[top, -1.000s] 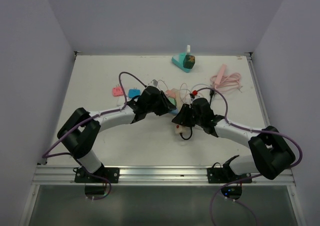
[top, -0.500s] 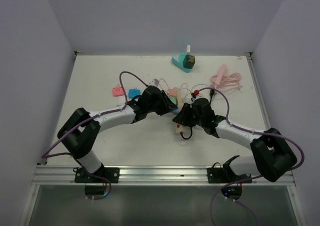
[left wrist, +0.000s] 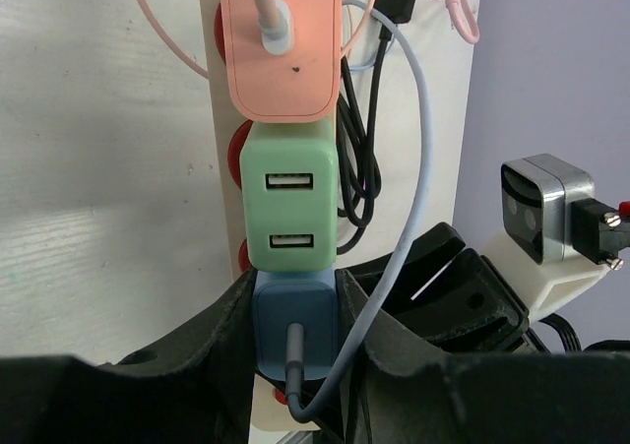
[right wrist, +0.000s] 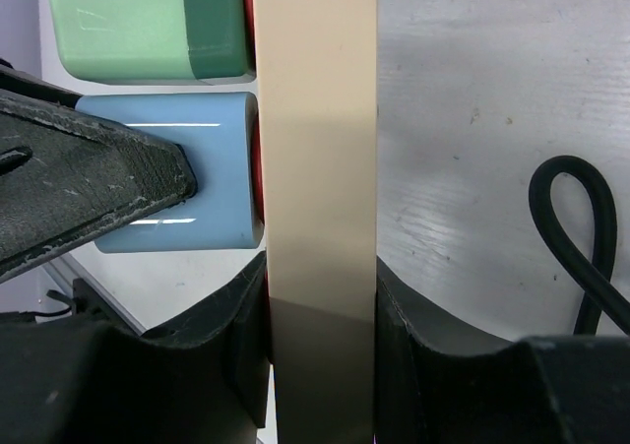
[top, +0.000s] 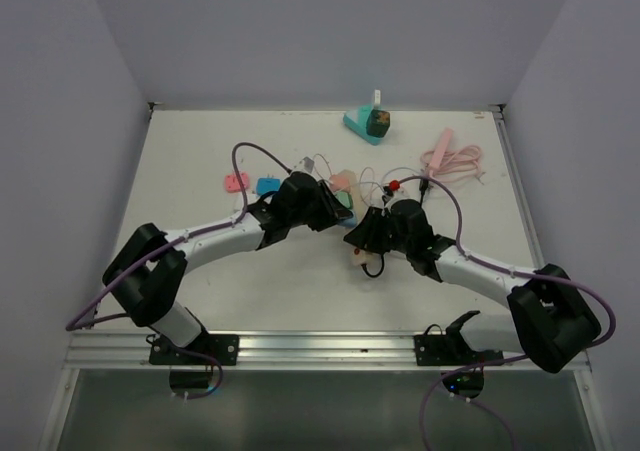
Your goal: Pull the plug off the socket
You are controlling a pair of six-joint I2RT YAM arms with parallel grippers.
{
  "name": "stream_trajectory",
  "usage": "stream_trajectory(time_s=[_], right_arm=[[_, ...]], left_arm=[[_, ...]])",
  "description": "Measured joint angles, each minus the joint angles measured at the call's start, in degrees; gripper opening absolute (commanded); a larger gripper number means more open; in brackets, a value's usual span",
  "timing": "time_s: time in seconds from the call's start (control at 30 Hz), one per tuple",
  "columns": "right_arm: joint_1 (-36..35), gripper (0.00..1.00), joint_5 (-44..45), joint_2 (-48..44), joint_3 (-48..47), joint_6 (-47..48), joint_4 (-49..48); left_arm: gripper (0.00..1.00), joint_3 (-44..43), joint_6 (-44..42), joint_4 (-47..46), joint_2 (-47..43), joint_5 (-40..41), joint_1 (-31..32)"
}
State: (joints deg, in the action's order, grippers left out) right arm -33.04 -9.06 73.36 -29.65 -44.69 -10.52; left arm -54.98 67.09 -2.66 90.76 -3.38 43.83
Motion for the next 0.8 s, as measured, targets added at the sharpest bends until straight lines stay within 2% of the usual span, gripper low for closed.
stream_trajectory(time_s=[0.53, 0.8], right_arm=[[0.1, 0.00, -3.0, -1.0, -1.4, -0.1, -1.0], [0.1, 0.00, -3.8, -1.1, -3.7, 0.1, -0.3]], left_arm=[[0.00, 0.4, 3.3, 5.7, -6.5, 2.8, -0.3], [0.00, -3.8, 2.3, 11.8, -7.4, 3.6, -0.7]])
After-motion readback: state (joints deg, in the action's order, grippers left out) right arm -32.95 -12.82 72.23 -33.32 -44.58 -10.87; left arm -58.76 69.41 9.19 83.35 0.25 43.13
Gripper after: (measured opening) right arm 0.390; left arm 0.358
